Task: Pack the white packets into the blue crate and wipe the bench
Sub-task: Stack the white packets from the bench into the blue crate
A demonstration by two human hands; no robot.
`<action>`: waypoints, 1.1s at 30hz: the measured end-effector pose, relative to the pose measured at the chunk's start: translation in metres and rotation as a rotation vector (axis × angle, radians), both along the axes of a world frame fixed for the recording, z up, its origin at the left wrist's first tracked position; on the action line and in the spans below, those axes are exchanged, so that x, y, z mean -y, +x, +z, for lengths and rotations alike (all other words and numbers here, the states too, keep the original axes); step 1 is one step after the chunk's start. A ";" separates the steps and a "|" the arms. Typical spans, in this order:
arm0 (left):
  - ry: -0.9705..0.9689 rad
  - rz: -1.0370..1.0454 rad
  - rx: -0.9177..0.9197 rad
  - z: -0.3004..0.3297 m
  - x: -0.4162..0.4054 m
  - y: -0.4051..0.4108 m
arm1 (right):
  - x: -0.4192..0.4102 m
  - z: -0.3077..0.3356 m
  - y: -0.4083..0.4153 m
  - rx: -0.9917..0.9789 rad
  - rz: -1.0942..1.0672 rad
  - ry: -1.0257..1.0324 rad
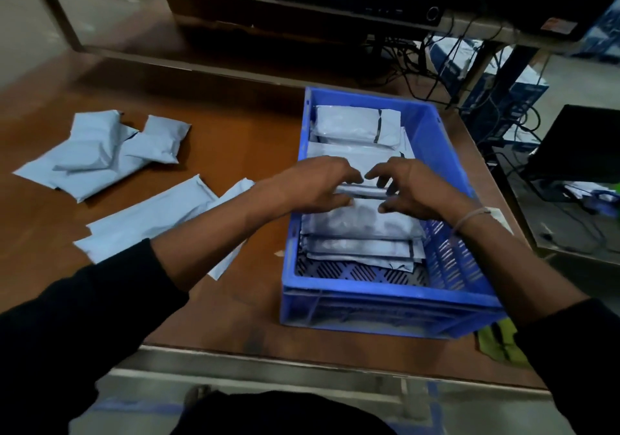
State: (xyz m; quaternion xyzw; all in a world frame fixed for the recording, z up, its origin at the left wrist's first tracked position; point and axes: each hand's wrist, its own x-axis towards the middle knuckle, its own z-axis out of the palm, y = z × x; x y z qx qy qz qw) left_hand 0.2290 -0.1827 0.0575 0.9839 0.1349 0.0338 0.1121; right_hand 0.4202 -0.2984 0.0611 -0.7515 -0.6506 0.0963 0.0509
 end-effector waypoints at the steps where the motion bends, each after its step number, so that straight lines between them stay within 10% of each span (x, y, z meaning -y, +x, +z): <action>1: -0.025 0.034 0.087 0.001 -0.006 -0.010 | -0.005 0.007 -0.007 -0.035 -0.006 0.038; 9: -0.297 0.319 0.348 -0.028 -0.096 -0.102 | -0.083 0.029 -0.091 -0.307 0.035 0.237; 19: -0.327 0.617 -0.003 -0.080 -0.177 -0.233 | -0.210 -0.035 -0.210 -0.304 0.046 -0.345; 33: -0.472 0.648 -0.143 -0.122 -0.195 -0.290 | -0.263 -0.111 -0.273 -0.536 -0.143 -0.352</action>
